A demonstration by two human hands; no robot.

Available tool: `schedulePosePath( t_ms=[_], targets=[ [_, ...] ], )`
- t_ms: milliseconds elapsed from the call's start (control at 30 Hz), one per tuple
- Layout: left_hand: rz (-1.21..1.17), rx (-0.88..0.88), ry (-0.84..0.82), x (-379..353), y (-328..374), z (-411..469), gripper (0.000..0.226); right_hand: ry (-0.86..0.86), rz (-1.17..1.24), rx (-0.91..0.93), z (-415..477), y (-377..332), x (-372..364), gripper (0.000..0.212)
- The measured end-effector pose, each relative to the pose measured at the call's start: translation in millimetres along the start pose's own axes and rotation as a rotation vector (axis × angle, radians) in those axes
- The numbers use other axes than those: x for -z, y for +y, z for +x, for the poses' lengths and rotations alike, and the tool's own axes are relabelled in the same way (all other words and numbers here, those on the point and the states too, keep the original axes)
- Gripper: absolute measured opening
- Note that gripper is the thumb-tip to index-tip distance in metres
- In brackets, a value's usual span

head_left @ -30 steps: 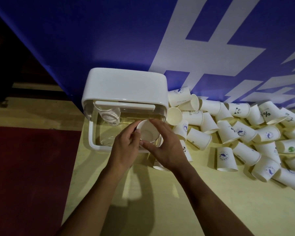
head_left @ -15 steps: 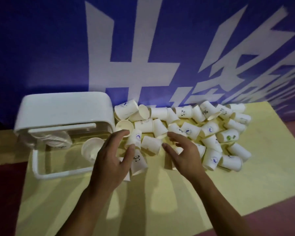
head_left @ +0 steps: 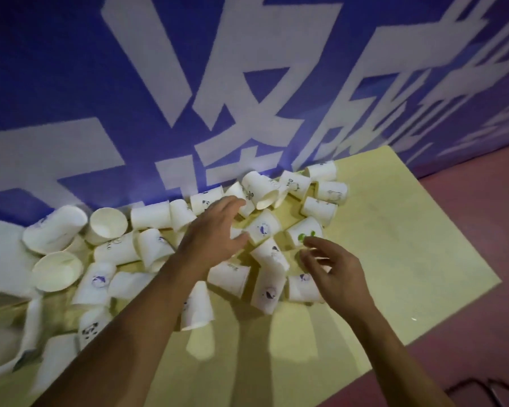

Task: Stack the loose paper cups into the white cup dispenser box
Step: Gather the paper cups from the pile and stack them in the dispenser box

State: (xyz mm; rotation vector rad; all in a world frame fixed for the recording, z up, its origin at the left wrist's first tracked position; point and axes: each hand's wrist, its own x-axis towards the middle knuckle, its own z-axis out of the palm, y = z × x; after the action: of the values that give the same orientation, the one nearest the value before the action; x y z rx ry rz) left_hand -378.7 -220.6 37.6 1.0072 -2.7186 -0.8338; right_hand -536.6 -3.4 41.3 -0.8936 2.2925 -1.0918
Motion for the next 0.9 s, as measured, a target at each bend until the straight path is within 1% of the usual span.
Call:
schedulePosePath(
  t_ms=[133,233,300,400,500,600,667,733,800,900],
  targets=[
    [0.169,-0.144,-0.050,-27.5,20.6,77.3,0.074,0.003,-0.025,-0.027,29.4,41.9,44.5,0.029],
    [0.274,-0.175,-0.124,-50.4,8.4,115.9,0.083,0.019,-0.013,-0.062,48.5,63.2,67.6,0.028],
    [0.370,-0.222,-0.162,-62.8,-4.4,129.1,0.085,0.016,0.009,-0.097,57.5,73.9,74.8,0.028],
    [0.498,-0.295,-0.149,-74.0,-12.8,139.3,0.079,-0.010,0.006,-0.120,66.6,88.8,76.8,0.030],
    [0.515,-0.324,-0.109,-76.6,-10.9,142.9,0.070,-0.052,-0.021,-0.137,76.7,99.1,71.9,0.037],
    [0.388,-0.249,-0.070,-59.0,2.9,136.9,0.069,-0.072,-0.057,-0.166,91.0,101.6,59.6,0.045],
    [0.190,-0.122,-0.006,-39.4,20.7,124.0,0.071,-0.112,-0.092,-0.205,101.4,98.4,47.5,0.050],
    [-0.079,0.049,0.111,-21.6,36.0,99.3,0.073,-0.146,-0.097,-0.295,110.6,95.2,33.8,0.056],
    [-0.300,0.169,0.237,-10.6,40.4,66.9,0.078,-0.163,-0.099,-0.419,118.6,92.1,21.1,0.066],
    [-0.453,0.277,0.367,-6.9,28.2,18.0,0.077,-0.159,-0.033,-0.589,128.3,86.7,2.6,0.076]
  ],
)
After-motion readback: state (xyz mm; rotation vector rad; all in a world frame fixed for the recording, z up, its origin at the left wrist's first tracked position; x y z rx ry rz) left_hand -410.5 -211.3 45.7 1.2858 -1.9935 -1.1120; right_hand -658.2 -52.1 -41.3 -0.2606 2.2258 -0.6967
